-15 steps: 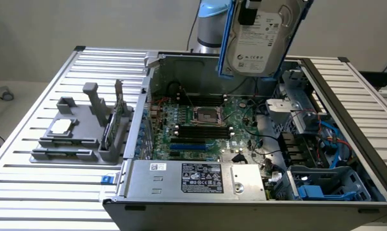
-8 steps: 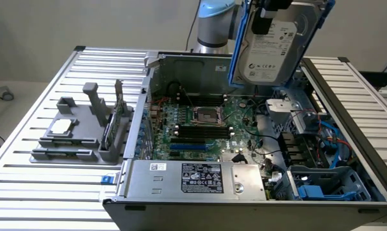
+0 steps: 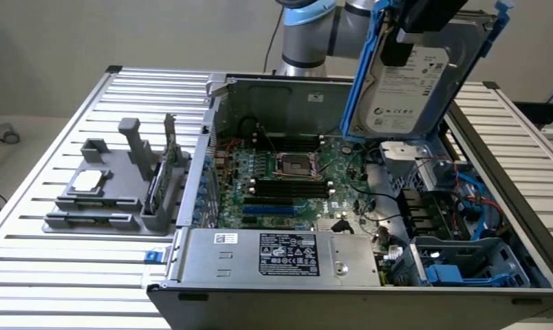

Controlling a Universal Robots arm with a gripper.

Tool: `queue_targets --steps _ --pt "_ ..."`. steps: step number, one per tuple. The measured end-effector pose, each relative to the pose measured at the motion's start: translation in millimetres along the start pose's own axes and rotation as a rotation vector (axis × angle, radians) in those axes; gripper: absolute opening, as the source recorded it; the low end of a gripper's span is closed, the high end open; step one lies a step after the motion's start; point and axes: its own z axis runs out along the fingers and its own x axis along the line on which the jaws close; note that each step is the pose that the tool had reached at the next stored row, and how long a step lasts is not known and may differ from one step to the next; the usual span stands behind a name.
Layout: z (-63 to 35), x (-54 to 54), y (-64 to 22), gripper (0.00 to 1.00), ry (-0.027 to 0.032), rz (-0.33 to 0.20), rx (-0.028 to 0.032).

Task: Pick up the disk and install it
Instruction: 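Pick up the disk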

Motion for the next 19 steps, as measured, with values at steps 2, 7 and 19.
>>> queue_targets --steps 2,7,19 --pt "0.7 6.9 -4.0 0.33 0.0001 0.0 0.0" --pt "2.4 24.7 -13.0 0.33 -0.0001 0.0 0.0" --pt "6.7 67.3 -34.2 0.33 0.0001 0.0 0.0"
